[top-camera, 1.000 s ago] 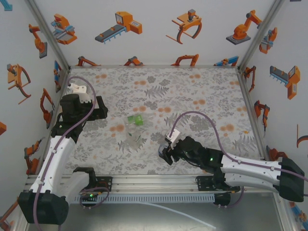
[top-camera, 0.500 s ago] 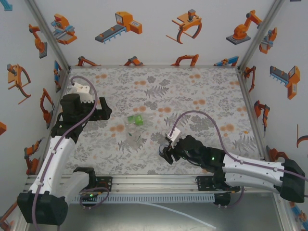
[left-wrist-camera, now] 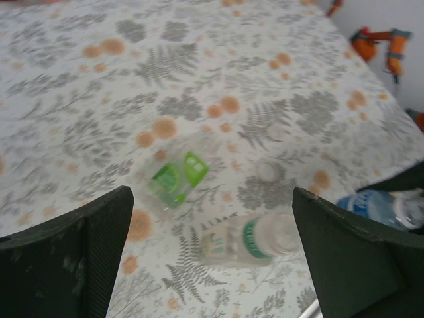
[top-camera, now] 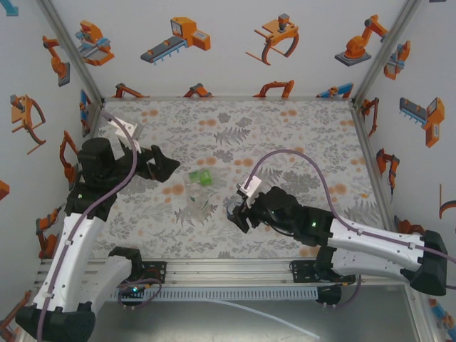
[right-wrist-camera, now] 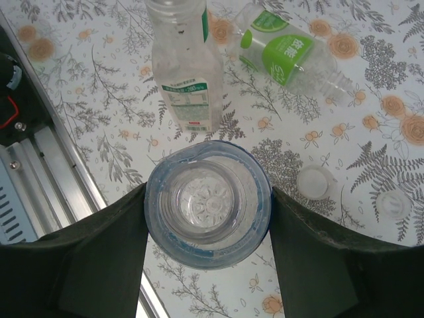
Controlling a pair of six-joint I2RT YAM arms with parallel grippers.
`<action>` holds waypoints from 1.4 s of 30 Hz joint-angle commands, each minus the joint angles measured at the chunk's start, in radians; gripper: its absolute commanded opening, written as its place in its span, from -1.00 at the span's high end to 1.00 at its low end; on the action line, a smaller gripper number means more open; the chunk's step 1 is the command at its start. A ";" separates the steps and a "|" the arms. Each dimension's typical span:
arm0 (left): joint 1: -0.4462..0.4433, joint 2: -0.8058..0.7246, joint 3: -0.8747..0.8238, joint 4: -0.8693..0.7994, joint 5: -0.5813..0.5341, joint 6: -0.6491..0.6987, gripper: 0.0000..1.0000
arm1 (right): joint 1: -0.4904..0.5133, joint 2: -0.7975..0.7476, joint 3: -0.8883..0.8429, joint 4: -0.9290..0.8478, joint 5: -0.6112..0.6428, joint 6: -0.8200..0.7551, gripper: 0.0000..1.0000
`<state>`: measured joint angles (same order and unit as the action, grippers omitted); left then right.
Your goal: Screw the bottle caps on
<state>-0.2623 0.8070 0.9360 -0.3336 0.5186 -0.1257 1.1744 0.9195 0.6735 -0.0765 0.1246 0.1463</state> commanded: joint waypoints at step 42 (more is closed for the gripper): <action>-0.818 0.286 -0.077 0.602 -0.190 0.156 -0.94 | -0.058 -0.127 0.394 -0.324 0.076 0.438 0.53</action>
<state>-1.0748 1.0813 0.8169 0.2260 0.3069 0.0628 1.1183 0.7849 1.0389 -0.4519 0.2504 0.5797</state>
